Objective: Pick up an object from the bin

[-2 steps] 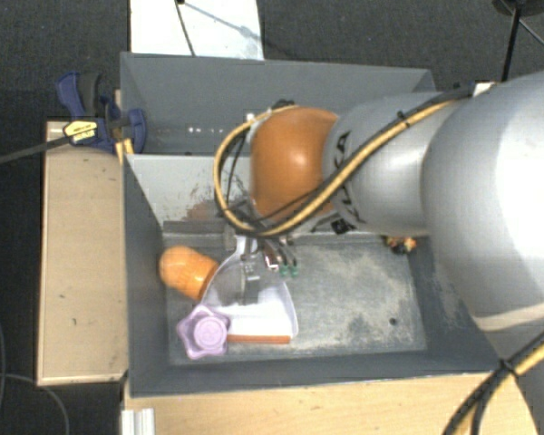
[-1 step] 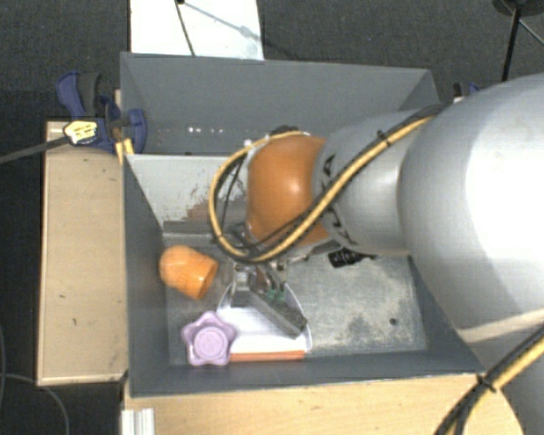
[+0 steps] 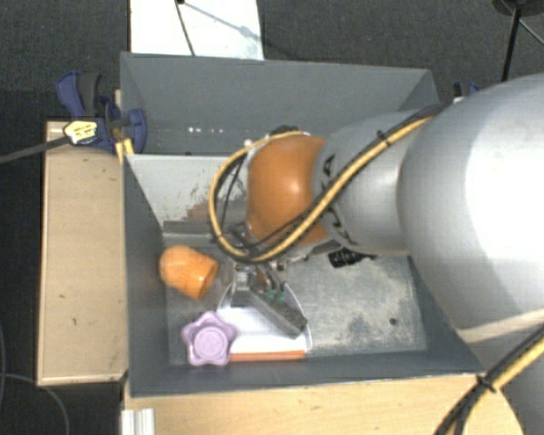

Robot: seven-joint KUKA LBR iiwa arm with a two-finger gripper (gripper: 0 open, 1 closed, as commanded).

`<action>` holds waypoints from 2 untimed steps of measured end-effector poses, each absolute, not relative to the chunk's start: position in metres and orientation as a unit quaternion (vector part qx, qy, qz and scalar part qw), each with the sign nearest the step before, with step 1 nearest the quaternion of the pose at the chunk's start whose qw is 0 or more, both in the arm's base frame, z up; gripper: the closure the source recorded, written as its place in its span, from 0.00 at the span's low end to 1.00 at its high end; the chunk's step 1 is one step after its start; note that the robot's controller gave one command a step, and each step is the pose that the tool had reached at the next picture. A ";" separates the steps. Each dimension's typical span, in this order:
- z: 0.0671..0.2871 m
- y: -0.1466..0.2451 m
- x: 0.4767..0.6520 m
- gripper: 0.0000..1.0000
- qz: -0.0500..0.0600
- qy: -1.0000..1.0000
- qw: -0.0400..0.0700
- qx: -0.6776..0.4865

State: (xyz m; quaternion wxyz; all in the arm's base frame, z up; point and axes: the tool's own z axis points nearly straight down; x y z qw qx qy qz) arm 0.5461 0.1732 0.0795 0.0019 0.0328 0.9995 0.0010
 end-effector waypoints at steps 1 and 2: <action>0.087 0.149 0.529 1.00 0.003 1.000 0.007 -0.010; 0.102 0.132 0.520 1.00 -0.001 0.999 0.002 -0.049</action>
Offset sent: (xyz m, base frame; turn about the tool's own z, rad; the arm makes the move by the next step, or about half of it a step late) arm -0.0272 -0.0172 0.0365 -0.2265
